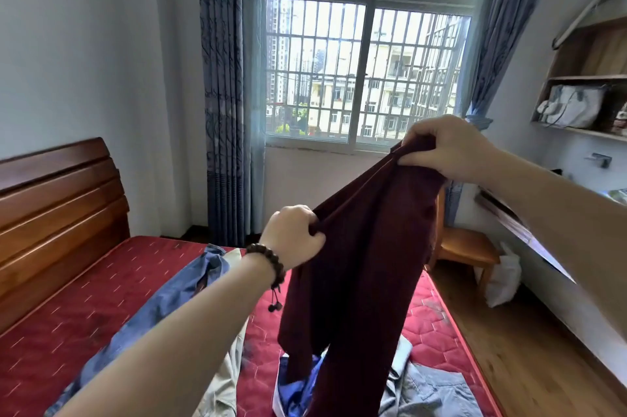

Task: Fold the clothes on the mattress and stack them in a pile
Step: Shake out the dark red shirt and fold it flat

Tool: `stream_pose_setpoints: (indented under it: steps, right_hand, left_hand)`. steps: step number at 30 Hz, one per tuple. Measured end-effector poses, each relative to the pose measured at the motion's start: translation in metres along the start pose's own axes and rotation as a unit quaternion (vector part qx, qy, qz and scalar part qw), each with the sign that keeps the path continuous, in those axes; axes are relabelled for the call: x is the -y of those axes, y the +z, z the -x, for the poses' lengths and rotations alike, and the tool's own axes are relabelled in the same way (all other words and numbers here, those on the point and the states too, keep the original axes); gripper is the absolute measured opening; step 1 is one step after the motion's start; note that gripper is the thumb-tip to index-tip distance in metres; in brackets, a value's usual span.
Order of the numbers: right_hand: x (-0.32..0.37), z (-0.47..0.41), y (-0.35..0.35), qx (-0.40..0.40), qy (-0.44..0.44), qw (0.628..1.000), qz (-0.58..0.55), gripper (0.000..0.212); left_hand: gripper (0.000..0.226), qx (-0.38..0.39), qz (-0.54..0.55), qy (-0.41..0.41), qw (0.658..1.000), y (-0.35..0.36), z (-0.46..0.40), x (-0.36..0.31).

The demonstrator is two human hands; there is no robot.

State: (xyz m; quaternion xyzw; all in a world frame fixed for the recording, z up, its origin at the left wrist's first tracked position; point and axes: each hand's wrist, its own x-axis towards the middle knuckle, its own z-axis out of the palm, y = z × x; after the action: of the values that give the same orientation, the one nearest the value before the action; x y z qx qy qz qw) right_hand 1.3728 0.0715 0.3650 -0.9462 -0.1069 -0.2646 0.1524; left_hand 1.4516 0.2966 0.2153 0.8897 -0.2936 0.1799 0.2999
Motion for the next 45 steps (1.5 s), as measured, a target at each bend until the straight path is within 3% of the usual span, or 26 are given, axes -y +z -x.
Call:
stream_pose_setpoints:
  steps: [3, 6, 8, 11, 15, 22, 29, 37, 41, 45]
  right_hand:
    - [-0.005, 0.000, -0.010, -0.001, -0.005, 0.999, 0.039, 0.011]
    - [-0.004, 0.000, -0.014, -0.101, -0.006, 0.994, 0.043, 0.011]
    - [-0.003, 0.003, 0.005, -0.110, 0.003, 0.992, 0.062, 0.009]
    - [0.003, 0.007, 0.047, 0.055, 0.020, 0.989, 0.132, 0.011]
    - [0.020, 0.007, 0.058, -0.076, 0.018, 0.996, 0.049, 0.010]
    - [0.066, -0.002, 0.060, -0.046, -0.031, 0.996, 0.071, 0.015]
    - [0.077, 0.010, 0.050, -0.057, -0.002, 0.995, 0.083, 0.014]
    - [0.056, 0.067, 0.030, -0.058, 0.078, 0.990, 0.103, 0.016]
    - [0.070, 0.107, 0.030, -0.161, 0.093, 0.982, 0.035, 0.011]
    - [0.088, 0.165, 0.054, -0.066, 0.104, 0.991, 0.059, 0.013]
  left_hand:
    - [0.013, -0.041, 0.049, 0.033, 0.997, -0.028, -0.011, 0.008]
    - [0.013, -0.110, 0.114, 0.094, 0.983, -0.048, -0.011, 0.018]
    - [0.009, -0.057, 0.107, 0.099, 0.988, -0.046, -0.005, 0.031]
    - [0.009, 0.034, 0.071, 0.041, 0.996, -0.033, 0.009, 0.059]
    - [0.006, -0.060, 0.091, 0.049, 0.993, -0.032, 0.029, 0.080]
    - [0.006, -0.061, 0.062, -0.001, 0.996, -0.002, 0.083, 0.107]
    - [0.016, 0.030, 0.070, -0.059, 0.995, 0.032, 0.133, 0.133]
    - [0.007, -0.057, 0.097, -0.057, 0.992, -0.054, 0.162, 0.162]
    - [0.006, -0.173, 0.129, -0.037, 0.976, -0.120, 0.177, 0.161]
    - [0.004, -0.085, 0.080, -0.056, 0.992, -0.141, 0.230, 0.154]
